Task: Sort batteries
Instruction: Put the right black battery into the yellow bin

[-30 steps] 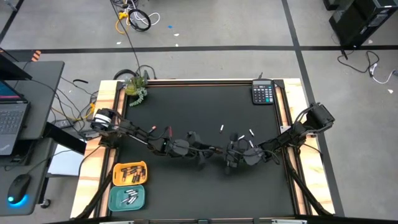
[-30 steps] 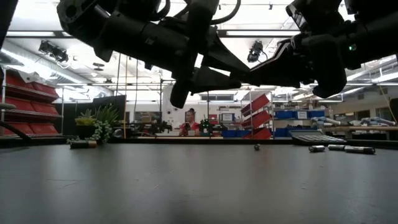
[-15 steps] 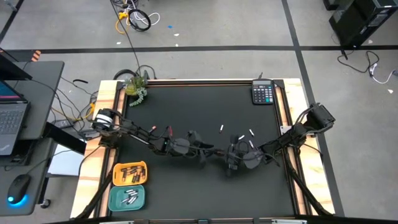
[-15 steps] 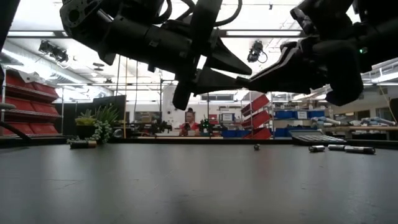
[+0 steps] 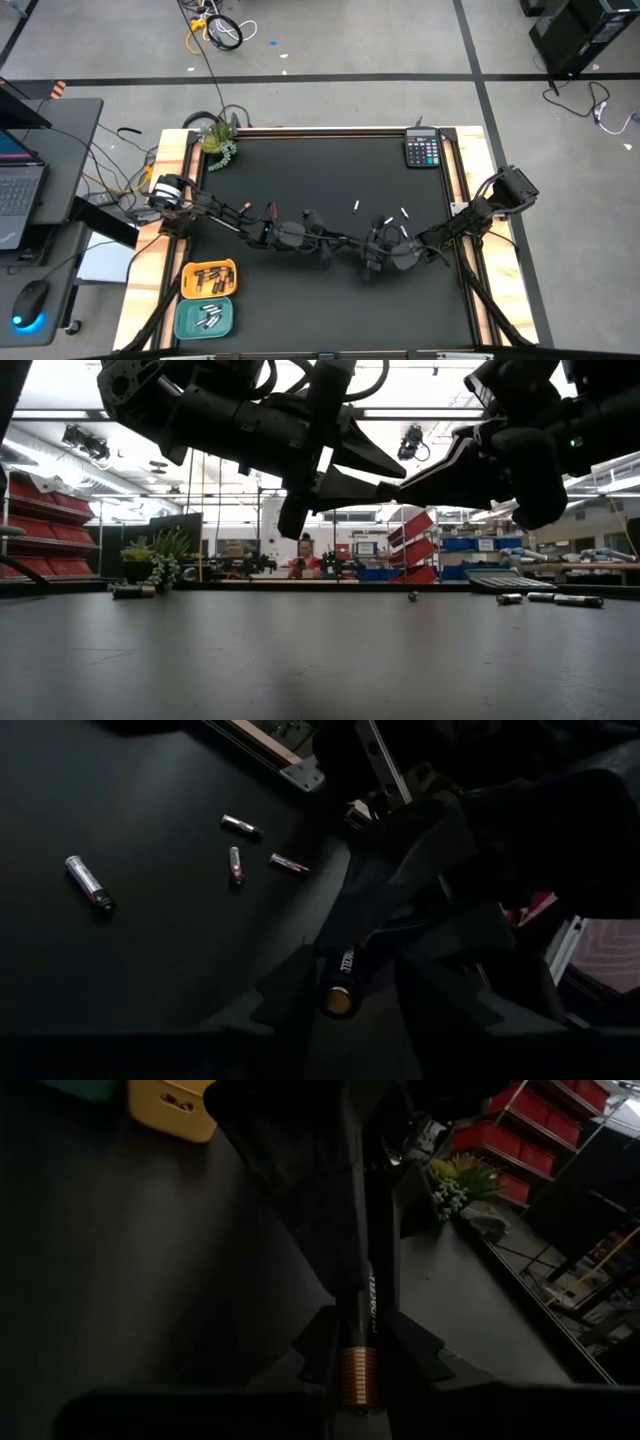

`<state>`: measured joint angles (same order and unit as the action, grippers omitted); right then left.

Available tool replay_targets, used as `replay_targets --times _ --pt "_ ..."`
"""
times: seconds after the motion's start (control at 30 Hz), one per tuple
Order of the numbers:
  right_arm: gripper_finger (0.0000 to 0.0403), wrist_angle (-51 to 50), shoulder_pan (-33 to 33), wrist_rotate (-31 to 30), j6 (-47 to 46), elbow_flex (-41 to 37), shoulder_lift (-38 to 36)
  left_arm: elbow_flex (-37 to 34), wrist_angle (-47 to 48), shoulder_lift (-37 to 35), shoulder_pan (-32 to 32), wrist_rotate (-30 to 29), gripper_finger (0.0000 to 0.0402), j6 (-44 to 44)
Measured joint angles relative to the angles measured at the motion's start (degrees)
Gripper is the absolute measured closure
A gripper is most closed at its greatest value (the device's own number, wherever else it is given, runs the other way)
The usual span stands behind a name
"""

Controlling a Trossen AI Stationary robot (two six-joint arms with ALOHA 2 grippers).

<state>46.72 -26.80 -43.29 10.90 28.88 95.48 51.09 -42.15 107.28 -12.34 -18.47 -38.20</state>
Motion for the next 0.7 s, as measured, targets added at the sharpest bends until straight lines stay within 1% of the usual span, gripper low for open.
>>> replay_targets --times 0.17,0.27,0.4,0.47,0.57,0.7 --pt "0.0349 0.8 0.0 -0.2 0.0 0.0 0.0 0.0 0.1 0.0 0.0 -0.1 0.0264 0.2" --pt "0.0349 1.3 0.0 -0.2 0.7 0.0 0.0 0.0 0.3 0.0 0.0 -0.1 0.0290 1.4" --pt "0.0349 1.5 0.0 0.0 1.4 0.0 0.0 0.0 0.3 -0.1 0.0 -0.1 0.0346 2.9" --pt "0.0348 1.5 -0.1 0.8 1.4 -0.1 0.0 0.0 0.3 -0.1 -0.1 -0.1 0.0349 4.0" --pt "0.0324 1.8 0.0 1.9 0.7 -0.1 0.0 0.0 0.3 -0.1 -0.1 0.0 0.0349 4.8" --pt "0.0268 2.5 0.2 2.7 -0.9 -0.1 0.0 0.0 0.3 -0.1 0.0 0.3 0.0349 5.0"
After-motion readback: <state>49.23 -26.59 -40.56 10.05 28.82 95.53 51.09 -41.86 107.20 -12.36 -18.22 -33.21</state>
